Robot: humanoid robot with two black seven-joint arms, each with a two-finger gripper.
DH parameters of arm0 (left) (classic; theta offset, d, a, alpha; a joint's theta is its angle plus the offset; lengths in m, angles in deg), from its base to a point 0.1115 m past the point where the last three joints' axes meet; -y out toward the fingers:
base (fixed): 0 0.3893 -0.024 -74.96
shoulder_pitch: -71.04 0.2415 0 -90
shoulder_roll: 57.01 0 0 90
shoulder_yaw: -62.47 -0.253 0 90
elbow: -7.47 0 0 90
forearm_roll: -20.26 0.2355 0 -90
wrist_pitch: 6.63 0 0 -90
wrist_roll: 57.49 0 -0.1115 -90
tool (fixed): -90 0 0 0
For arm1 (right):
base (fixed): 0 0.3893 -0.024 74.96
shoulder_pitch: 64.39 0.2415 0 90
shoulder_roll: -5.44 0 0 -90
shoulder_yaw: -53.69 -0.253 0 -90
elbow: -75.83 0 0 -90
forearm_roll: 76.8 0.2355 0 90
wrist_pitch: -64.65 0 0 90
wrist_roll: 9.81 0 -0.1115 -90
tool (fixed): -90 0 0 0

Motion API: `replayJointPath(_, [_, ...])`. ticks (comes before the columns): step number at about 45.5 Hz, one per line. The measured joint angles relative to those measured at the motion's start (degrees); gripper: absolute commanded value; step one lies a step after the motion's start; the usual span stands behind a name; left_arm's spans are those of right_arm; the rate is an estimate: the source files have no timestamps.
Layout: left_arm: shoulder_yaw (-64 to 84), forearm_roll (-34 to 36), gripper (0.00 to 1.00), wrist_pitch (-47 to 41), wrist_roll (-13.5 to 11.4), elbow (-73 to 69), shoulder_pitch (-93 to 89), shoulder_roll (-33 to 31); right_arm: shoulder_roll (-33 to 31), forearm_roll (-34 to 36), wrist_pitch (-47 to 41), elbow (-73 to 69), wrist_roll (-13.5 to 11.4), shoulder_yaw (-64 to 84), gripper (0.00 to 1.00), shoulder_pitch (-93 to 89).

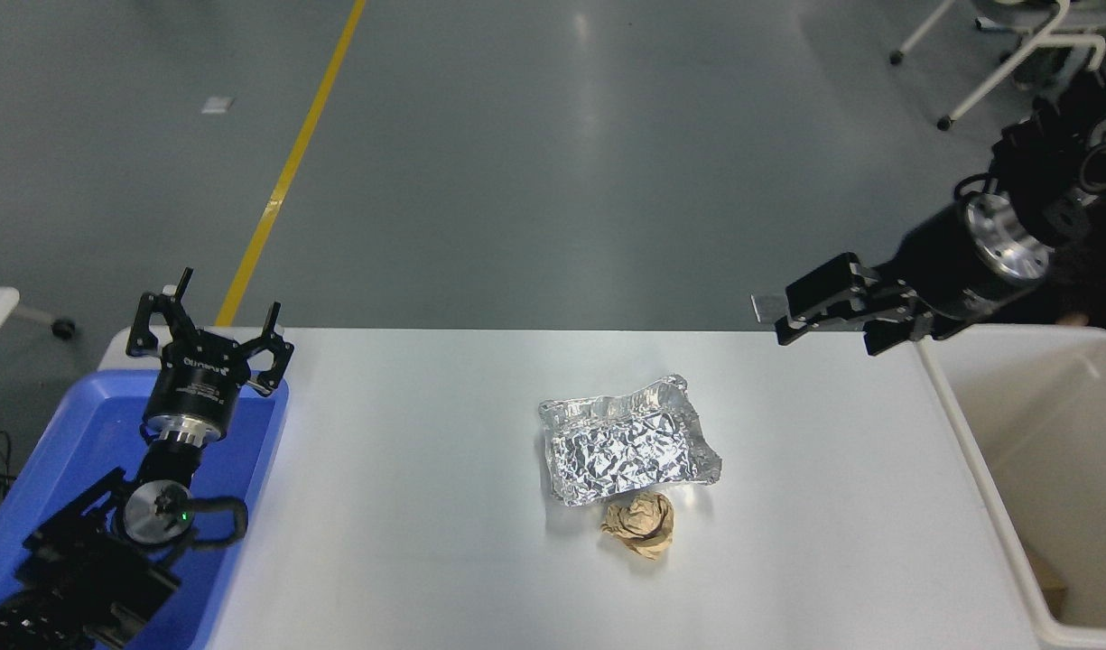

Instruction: Pick up paper cup place in dustbin

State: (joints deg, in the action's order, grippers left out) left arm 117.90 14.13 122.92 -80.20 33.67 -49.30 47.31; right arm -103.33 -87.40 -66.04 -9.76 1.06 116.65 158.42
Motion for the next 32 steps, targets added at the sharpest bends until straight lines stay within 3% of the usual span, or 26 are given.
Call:
replayJointPath(7, [0.01,-0.02,1.0,0.0,-0.03,-0.01,0.01,0.0,8.83,6.15,-1.22,-0.87,0.0,-1.23,1.0,3.67])
replayJointPath(14, [0.02,-0.01,1.0,0.0,-0.04,0.0,0.02,0.0,12.85,9.21,-1.67,-0.72,0.02,-1.81,1.0,5.04])
replayJointPath(32, [0.02,-0.03,1.0,0.0,-0.05,0.0,0.02,0.0,14.08,10.84,-1.85,0.78,0.02,0.66,1.0,4.91])
